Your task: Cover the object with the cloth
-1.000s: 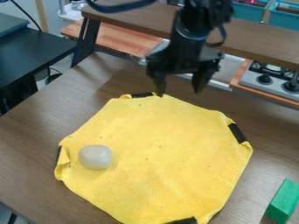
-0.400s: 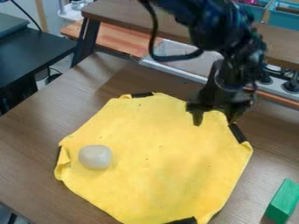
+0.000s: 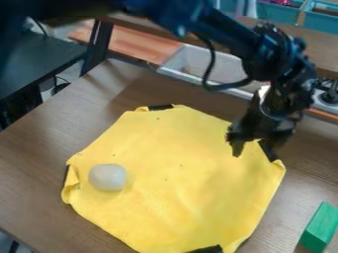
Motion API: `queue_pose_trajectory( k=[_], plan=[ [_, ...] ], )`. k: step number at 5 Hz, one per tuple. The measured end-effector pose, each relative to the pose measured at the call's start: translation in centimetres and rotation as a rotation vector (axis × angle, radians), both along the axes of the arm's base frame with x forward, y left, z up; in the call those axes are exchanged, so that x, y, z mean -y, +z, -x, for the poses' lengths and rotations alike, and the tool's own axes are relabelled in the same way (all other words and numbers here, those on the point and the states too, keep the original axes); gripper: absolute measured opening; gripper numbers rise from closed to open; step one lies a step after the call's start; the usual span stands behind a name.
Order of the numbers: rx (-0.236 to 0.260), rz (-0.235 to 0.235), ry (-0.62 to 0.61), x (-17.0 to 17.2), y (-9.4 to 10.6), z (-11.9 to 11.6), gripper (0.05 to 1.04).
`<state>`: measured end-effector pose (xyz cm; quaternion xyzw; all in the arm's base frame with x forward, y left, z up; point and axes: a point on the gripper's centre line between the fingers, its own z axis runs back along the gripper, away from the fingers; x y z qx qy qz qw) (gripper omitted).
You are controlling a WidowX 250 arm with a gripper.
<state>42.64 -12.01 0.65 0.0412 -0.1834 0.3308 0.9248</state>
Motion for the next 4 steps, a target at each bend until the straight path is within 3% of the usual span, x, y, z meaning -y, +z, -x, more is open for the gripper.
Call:
queue_pose_trajectory(
  k=[2, 4],
  plan=[
    [-0.029, -0.003, -0.004, 1.6, -1.6, -0.9, 0.999],
    [-0.018, 0.008, -0.036, 3.1, -1.5, -2.1, 0.999]
  ],
)
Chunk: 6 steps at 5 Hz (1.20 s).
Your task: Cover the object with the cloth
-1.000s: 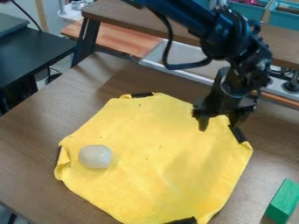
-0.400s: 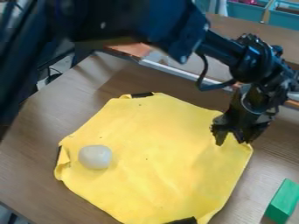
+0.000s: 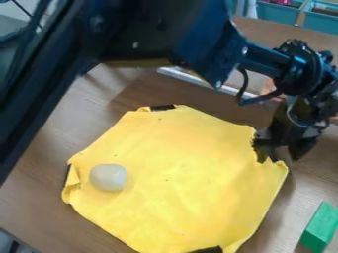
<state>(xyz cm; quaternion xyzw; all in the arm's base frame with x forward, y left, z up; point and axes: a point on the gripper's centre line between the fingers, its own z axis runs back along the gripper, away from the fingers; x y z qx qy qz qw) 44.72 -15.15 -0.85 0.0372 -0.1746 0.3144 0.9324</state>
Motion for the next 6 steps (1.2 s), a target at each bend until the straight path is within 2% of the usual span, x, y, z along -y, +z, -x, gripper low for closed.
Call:
queue_pose_trajectory(
  k=[1, 2, 4, 5, 6],
  plan=[
    [-0.010, -0.007, 0.007, 0.0, -0.7, -0.1, 0.999],
    [-0.012, -0.008, 0.010, 0.1, -1.1, -0.3, 0.953],
    [-0.023, -0.022, 0.007, -0.3, -1.6, 0.2, 0.373],
    [-0.037, -0.007, -0.004, -0.9, -1.2, 1.4, 0.165],
    [0.017, 0.033, 0.003, -2.3, 1.6, 2.5, 0.065]
  ],
)
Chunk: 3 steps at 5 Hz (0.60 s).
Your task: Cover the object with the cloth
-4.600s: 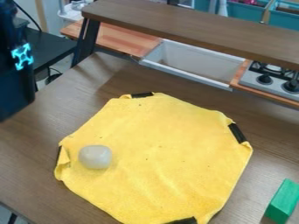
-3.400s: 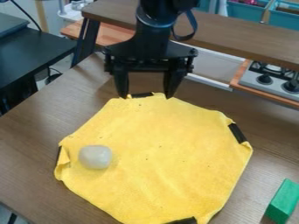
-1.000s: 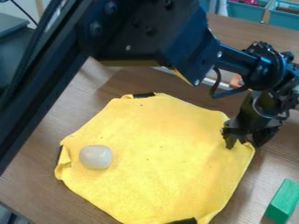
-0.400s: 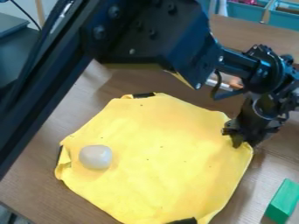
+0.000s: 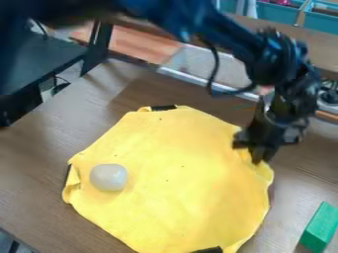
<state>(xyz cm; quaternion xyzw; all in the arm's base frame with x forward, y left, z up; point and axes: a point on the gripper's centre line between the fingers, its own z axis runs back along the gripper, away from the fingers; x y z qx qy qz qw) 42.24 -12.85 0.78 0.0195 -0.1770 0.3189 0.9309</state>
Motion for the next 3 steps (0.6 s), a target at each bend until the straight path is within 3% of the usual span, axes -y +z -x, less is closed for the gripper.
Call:
queue_pose_trajectory(
  k=[1, 3],
  plan=[
    [0.055, 0.035, 0.022, -1.2, 3.2, 1.0, 0.052],
    [0.111, 0.054, 0.016, -4.9, 6.3, 4.5, 0.051]
  ],
)
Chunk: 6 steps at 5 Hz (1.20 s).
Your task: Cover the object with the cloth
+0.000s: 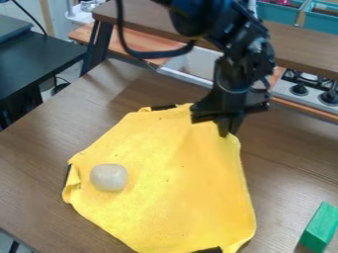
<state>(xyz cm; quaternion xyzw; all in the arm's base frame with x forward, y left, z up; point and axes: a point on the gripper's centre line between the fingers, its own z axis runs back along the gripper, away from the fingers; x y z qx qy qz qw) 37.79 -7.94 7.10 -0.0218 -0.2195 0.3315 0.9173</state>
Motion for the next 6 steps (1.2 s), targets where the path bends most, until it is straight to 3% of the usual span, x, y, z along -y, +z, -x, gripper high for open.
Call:
queue_pose_trajectory(
  k=[2, 3, 6],
  plan=[
    [-0.022, 0.008, -0.037, -4.7, 0.7, 5.3, 0.051],
    [-0.004, -0.001, -0.071, -6.4, 1.5, 7.4, 0.051],
    [-0.014, -0.029, -0.059, -11.7, 1.6, 12.0, 0.051]
  ],
)
